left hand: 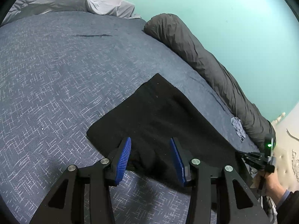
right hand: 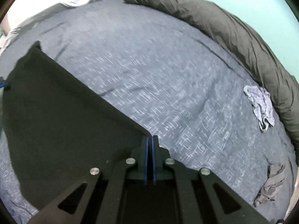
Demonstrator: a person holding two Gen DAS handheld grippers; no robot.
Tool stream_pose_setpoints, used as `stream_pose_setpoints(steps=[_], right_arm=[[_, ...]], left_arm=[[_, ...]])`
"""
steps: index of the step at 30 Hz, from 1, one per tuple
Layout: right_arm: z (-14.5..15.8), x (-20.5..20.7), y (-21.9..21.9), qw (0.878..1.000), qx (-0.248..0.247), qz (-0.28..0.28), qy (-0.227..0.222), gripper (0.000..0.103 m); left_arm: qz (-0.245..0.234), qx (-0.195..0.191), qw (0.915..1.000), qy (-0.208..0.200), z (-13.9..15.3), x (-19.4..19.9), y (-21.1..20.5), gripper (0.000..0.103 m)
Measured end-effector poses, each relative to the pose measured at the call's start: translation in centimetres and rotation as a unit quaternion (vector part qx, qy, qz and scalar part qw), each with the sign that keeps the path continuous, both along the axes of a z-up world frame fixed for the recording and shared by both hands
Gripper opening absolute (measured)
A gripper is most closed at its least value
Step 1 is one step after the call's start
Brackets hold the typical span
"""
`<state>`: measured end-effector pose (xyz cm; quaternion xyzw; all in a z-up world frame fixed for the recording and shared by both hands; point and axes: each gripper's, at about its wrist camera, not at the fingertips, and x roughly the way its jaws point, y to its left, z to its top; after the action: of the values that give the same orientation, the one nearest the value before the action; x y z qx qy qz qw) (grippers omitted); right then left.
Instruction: Fold clothes
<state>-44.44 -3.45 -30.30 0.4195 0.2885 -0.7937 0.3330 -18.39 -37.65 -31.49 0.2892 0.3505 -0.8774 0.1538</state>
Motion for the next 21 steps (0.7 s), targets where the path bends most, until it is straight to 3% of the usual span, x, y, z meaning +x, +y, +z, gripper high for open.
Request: stream_pose_setpoints(steps=[6, 8, 10, 13, 17, 21], right_arm=[[0.2, 0.5, 1.6, 0.998, -0.033, -0.045, 0.006, 0.005], [0.2, 0.6, 2.1, 0.997, -0.044, -0.060, 0.008, 0.012], [0.3, 0.8, 2.7, 0.996, -0.055, -0.074, 0.010, 0.029], [0.5, 1.3, 3.8, 0.992, -0.080, -0.098, 0.009, 0.031], [1.5, 5.6, 7.6, 0.978, -0.164, -0.126, -0.030, 0.031], [0.0, 10.6, 10.0, 0.975, -0.173, -0.131, -0.046, 0.031]], left_arm=[[0.004, 0.003, 1.0000, 0.000, -0.2, 0.0, -0.4, 0.047], [0.007, 0.004, 1.0000, -0.001, -0.2, 0.1, -0.6, 0.047], [0.011, 0.009, 0.9999, 0.002, 0.0, 0.4, -0.8, 0.047], [0.010, 0.011, 0.9999, 0.007, 0.5, 0.7, -0.7, 0.049], [0.002, 0.012, 0.9999, 0.012, 1.2, 1.1, -0.2, 0.051], [-0.008, 0.015, 0.9997, 0.016, 1.6, 1.6, 0.4, 0.053]])
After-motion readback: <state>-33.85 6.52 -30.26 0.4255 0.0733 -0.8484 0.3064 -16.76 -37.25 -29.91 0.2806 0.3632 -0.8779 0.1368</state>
